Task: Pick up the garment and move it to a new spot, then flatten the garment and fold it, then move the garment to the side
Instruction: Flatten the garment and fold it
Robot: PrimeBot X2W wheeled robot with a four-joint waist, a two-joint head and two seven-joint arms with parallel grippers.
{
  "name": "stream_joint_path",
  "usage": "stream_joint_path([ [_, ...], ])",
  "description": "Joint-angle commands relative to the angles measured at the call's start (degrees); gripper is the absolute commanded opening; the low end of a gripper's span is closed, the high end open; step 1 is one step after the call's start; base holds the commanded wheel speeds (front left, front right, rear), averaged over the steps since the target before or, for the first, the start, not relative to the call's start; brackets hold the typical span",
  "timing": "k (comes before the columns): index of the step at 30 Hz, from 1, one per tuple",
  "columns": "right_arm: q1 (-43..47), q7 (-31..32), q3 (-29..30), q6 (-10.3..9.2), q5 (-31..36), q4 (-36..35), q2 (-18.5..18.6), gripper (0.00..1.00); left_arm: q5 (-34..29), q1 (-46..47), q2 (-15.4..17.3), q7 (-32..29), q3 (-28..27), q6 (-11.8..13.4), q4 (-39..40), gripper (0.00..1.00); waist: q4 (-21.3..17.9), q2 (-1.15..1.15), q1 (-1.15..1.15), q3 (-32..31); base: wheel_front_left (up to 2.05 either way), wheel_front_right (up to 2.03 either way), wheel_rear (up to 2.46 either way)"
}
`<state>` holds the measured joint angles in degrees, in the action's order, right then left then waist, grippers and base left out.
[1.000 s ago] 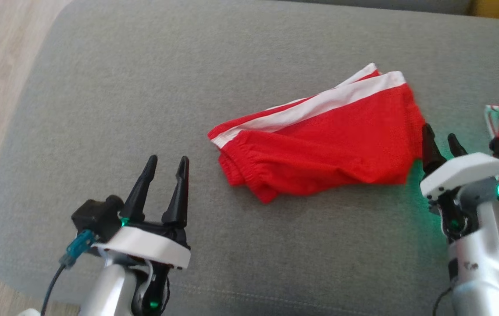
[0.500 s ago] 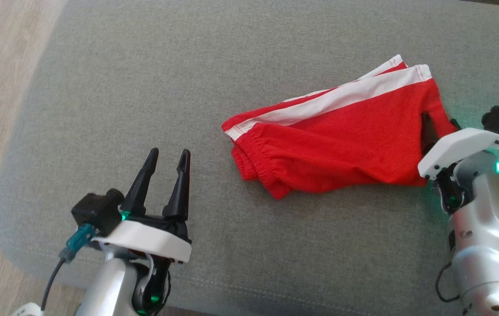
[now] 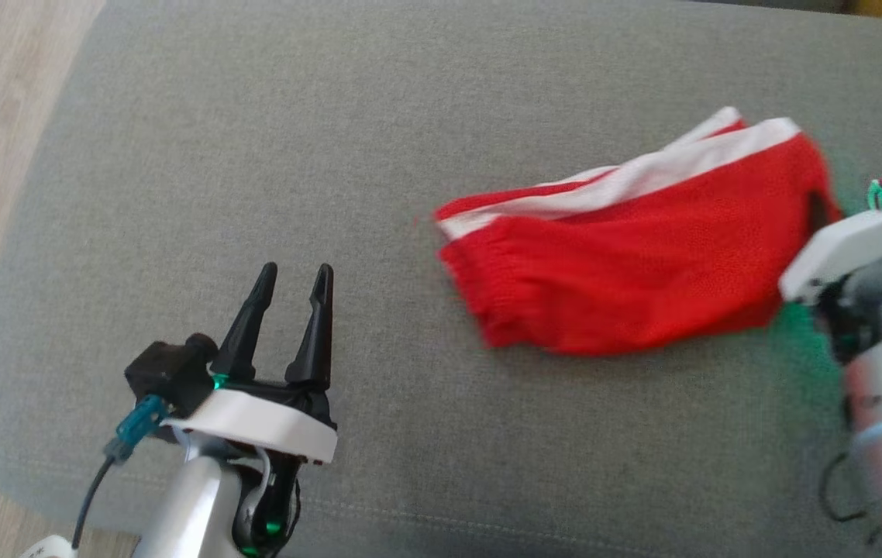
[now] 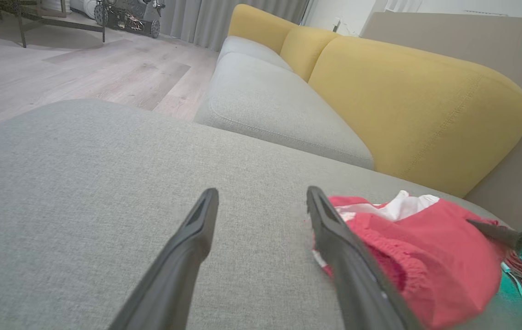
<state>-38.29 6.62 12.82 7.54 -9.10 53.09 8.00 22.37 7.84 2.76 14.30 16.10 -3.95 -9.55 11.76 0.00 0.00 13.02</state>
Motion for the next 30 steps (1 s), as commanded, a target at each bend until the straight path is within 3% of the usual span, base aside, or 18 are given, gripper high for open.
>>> stream_joint_path([
  [1,-1.82,0.21,-0.44,-0.05,-0.43,-2.84,1.90,0.00,0.63,1.93,0.12,0.70,-1.73,0.40,1.50,1.00,-0.43,0.00,0.00,-0.46,0.00,0.00,0.00],
  [7,0.95,1.58,2.27,-0.05,-0.30,-6.34,4.74,0.00,0.76,1.20,0.12,0.70,-1.59,0.60,1.38,1.00,-1.53,0.00,0.00,-1.89,0.00,0.00,0.00],
  [18,5.36,2.82,2.00,-0.05,-0.43,-14.45,-0.03,0.00,0.51,0.69,0.12,0.70,-0.96,0.72,0.96,1.00,-2.10,0.00,0.00,-4.58,0.00,0.00,0.00],
  [24,7.64,2.69,-4.41,-0.05,-4.04,-19.98,-2.34,0.00,0.08,-0.47,0.12,0.70,-1.48,0.88,0.65,1.00,-1.66,0.00,0.00,-6.94,0.00,0.00,0.00],
  [30,11.33,3.90,-14.78,-0.05,-9.73,-26.57,-3.99,0.00,0.06,-1.78,0.12,0.70,-1.64,1.11,0.57,1.00,-1.21,0.00,0.00,-8.93,0.00,0.00,0.00],
])
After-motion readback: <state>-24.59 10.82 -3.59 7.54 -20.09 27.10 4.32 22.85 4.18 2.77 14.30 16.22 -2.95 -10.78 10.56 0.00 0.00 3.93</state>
